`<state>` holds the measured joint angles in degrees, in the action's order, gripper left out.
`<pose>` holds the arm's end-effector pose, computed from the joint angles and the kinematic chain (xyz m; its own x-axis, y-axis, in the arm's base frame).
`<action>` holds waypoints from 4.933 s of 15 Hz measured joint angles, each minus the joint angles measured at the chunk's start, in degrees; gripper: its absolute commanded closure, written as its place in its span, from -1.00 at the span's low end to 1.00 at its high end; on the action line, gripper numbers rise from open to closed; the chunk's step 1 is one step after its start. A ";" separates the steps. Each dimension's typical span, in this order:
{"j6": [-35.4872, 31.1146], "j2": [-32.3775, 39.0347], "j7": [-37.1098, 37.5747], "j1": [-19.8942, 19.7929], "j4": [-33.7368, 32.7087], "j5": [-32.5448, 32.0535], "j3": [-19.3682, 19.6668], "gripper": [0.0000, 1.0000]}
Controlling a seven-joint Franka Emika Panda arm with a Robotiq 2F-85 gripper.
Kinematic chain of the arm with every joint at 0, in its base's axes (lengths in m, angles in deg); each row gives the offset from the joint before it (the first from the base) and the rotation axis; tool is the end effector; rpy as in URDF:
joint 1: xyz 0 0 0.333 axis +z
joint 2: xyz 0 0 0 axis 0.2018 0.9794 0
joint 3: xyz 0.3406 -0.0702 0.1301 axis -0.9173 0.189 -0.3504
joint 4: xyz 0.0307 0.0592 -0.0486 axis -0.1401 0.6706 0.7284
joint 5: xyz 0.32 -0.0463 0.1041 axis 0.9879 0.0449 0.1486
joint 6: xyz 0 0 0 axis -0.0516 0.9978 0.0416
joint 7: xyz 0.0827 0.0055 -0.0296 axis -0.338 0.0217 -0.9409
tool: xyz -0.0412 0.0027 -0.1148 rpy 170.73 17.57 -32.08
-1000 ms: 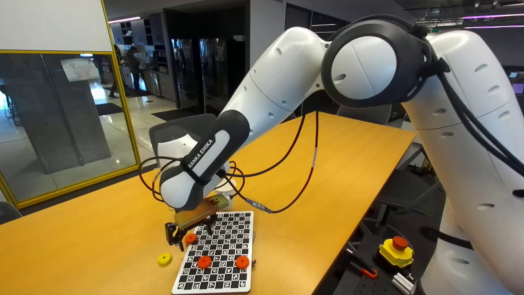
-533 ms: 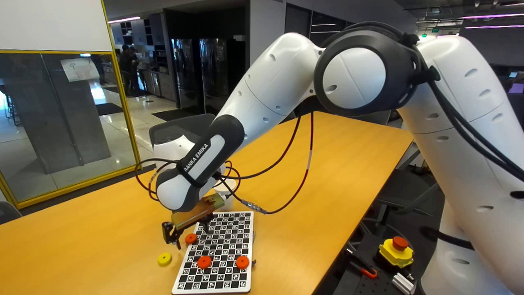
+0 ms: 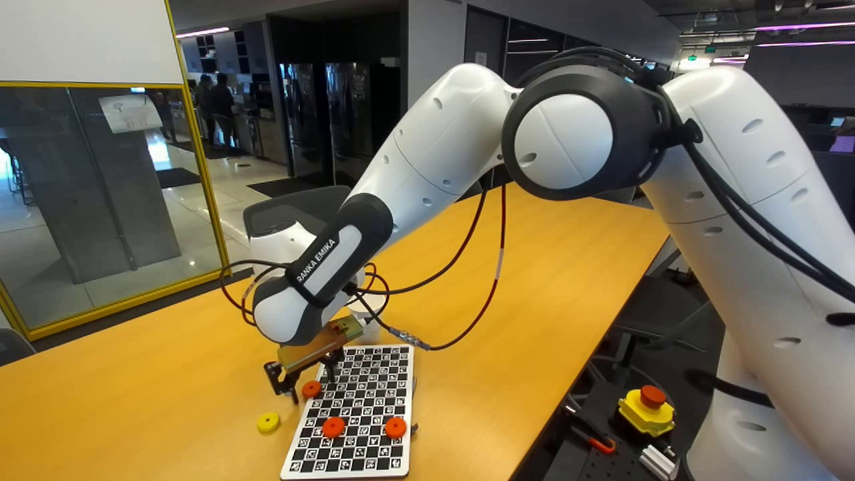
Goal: Put the yellow block in the white cup the put two orange blocks in the clear cup, then put the remaining yellow block in the white cup, then put the remaining two orange blocks in the clear cup
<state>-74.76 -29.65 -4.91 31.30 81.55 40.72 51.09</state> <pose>0.6211 0.2199 0.2411 0.9936 -0.1100 -0.0241 -0.1081 -0.9917 0.0697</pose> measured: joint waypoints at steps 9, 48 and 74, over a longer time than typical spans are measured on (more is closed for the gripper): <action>0.39 -0.10 0.62 0.55 -1.03 -0.59 1.10 0.65; 16.83 5.92 0.83 -1.16 -27.40 -6.89 2.82 -0.80; 5.40 -7.39 0.99 -0.41 1.37 1.58 -6.26 -1.00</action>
<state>-69.36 -37.03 -3.92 30.89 82.92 42.30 44.83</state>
